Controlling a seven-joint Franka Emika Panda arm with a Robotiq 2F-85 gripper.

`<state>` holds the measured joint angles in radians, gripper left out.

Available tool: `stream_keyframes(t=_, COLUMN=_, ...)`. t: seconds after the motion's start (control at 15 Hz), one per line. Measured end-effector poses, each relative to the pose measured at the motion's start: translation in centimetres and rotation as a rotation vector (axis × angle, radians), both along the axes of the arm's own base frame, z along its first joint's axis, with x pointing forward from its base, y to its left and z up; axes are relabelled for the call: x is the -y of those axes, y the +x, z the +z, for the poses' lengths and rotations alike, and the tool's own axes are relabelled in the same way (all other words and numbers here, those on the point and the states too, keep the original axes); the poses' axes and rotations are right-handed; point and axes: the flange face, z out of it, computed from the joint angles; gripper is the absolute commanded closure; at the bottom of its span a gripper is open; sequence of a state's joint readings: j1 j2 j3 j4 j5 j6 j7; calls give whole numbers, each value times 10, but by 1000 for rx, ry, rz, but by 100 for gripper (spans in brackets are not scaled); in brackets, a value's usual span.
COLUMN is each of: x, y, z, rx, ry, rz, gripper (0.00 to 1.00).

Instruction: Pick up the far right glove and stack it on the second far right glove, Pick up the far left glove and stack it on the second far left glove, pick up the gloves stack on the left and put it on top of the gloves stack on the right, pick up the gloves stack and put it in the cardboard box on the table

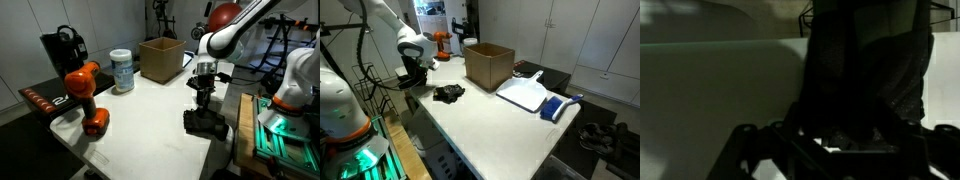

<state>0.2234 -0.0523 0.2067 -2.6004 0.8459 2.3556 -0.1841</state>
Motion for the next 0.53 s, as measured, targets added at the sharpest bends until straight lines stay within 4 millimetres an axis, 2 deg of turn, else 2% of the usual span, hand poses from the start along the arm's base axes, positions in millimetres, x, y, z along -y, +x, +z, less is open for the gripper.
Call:
stream_keyframes(t=0.4, x=-5, y=10, z=-1, rx=-2, ry=2, rz=-13, gripper=98)
stream_keyframes(t=0.47, x=-6, y=12, z=1, rx=3, ry=4, rz=-14, gripper=99)
stream_keyframes(t=0.53, x=-7, y=14, z=3, rx=9, ry=6, rz=-14, gripper=95)
